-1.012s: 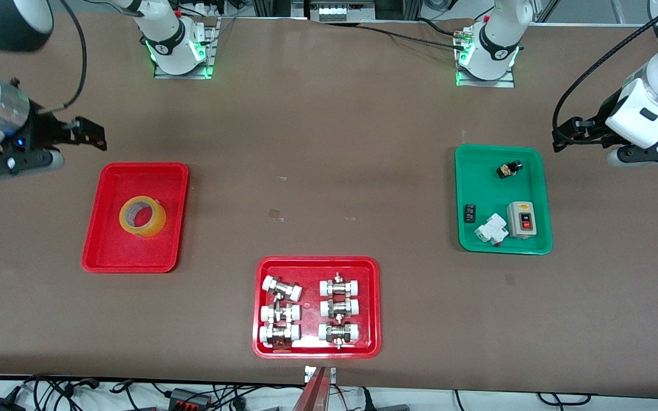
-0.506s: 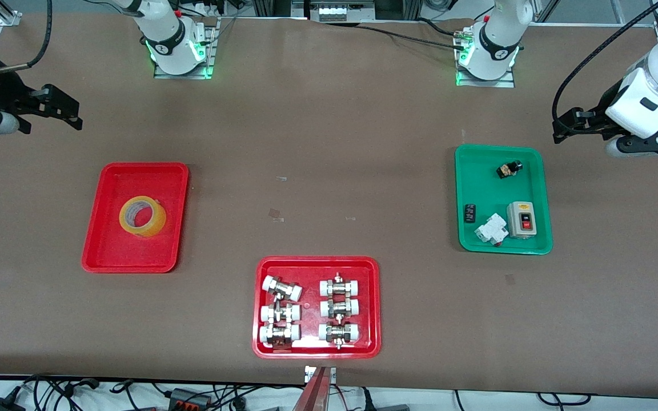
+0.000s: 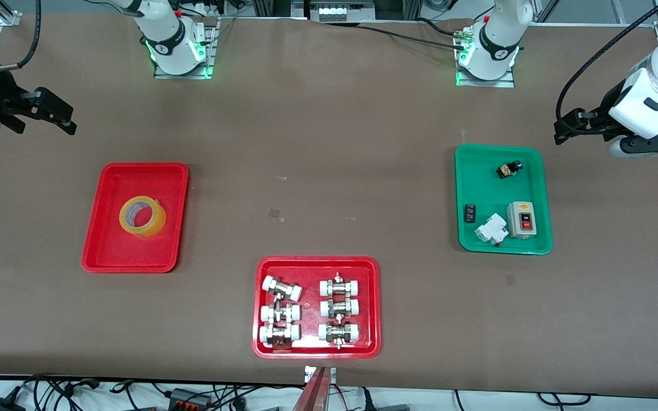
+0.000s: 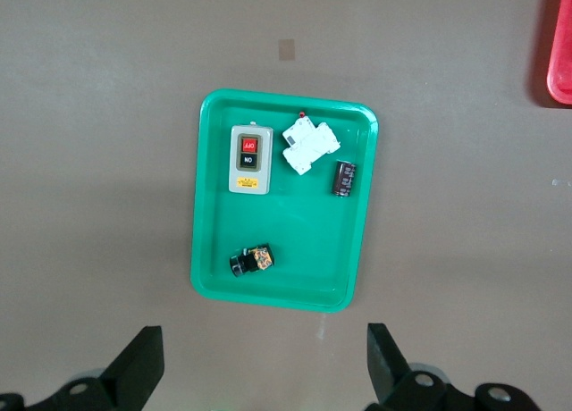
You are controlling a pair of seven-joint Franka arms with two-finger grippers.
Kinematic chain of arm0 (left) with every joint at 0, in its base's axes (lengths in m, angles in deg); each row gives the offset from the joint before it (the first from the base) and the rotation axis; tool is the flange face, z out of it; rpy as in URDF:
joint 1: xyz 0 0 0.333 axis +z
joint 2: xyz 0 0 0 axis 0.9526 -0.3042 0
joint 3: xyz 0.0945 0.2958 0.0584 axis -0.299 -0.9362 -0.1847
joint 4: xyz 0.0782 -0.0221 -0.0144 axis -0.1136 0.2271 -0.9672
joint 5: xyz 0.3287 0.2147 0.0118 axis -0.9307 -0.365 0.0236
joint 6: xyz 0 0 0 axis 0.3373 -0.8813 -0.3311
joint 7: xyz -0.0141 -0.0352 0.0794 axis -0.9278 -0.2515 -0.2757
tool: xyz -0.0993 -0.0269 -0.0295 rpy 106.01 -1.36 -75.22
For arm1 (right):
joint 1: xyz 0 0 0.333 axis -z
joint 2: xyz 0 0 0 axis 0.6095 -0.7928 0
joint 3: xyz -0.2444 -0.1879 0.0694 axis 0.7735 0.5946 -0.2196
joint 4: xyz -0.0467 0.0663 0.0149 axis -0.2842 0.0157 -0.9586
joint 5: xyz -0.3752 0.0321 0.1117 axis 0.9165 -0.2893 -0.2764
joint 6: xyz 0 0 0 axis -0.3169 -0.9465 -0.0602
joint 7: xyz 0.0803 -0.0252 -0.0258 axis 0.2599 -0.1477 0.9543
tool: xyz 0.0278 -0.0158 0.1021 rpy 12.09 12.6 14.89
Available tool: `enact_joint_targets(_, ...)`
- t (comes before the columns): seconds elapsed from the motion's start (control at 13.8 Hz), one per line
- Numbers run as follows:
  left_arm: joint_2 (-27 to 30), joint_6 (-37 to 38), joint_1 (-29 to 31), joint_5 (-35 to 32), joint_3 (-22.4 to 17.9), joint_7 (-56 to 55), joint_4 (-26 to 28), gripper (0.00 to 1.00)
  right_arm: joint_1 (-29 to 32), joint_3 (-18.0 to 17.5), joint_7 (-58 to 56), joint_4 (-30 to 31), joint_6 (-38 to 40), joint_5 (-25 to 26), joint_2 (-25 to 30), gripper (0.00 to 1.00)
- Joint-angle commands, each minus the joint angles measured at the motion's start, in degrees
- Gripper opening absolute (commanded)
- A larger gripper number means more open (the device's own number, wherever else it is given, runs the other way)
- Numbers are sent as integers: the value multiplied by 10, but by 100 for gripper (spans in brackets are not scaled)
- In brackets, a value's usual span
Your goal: Left arm passes tape to right arm into tray
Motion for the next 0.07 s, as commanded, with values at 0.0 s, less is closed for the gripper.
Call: enact_joint_targets(0.0, 3, -2, 8, 9, 1, 17, -2, 100, 3, -3, 10, 18, 5, 7, 18, 100)
